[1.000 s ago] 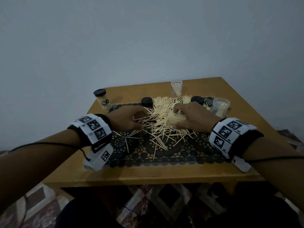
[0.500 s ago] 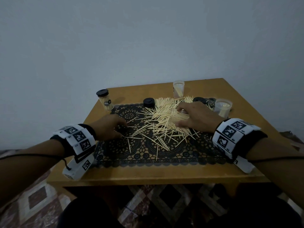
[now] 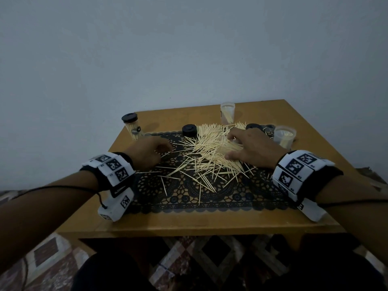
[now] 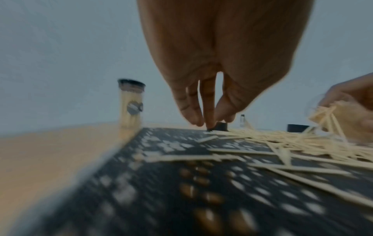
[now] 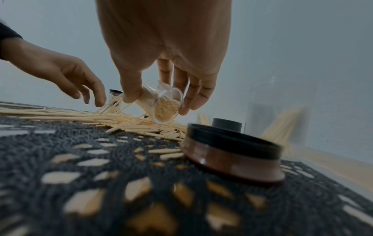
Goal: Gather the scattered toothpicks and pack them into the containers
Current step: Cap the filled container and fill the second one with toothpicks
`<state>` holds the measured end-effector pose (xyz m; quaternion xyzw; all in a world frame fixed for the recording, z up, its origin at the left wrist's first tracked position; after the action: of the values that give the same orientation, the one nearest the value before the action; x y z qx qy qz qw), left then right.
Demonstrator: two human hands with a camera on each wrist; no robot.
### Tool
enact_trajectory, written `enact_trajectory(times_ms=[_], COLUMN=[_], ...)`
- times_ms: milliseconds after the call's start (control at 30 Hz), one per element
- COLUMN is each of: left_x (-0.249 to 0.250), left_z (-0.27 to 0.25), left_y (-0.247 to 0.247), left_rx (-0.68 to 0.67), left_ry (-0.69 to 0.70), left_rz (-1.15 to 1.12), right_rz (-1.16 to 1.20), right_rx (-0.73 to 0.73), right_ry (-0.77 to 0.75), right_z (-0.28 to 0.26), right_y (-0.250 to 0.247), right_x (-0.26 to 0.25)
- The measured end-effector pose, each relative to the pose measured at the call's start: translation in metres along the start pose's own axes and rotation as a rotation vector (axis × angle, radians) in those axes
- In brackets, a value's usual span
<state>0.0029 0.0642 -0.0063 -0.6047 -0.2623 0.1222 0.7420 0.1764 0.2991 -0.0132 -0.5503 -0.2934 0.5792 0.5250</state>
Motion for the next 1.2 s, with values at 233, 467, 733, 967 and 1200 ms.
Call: enact_trajectory(times_ms=[233,467,733,967,1200], left_x=[-0.026,-0.022,-0.012,0.001,0.009], left_z=[-0.014,-0.016,-0.012,0.005,0.018], left_y=[-0.002,-0.001,0.008,0.02,0.021], left_rx=[-0.343,-0.218,-0.166,-0.062,-0.121], left_ry=[-0.095,-0.018,0.168,0.161,-0.05], left_rz=[0.237,0.225,0.215,0.179,0.237], right_rz=[-0.002,-0.003,0.016,0.026,0.035], right_rx=[-0.018,-0.016,-0.011,-0.017,-0.019], right_ry=[-0.016,-0.013,0.011,0.012,0.015], right_z=[0.0,-0.001,0.0,0.0,-0.001], right_y=[0.001,0.001,-0.001,0.0,-0.001], right_x=[-0.003,-0.003,0.001,0.001,0.0])
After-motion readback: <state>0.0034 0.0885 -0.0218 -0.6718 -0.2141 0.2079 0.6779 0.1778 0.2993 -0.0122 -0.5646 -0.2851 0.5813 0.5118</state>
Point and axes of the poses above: each hand's wrist, its own z-axis towards the middle knuckle, its own y-axis out of the palm, x = y × z, the point moved 2 cm from there along z, towards the middle knuckle, and after that the axes turned 5 degrees about x, right-handed, at the moved point
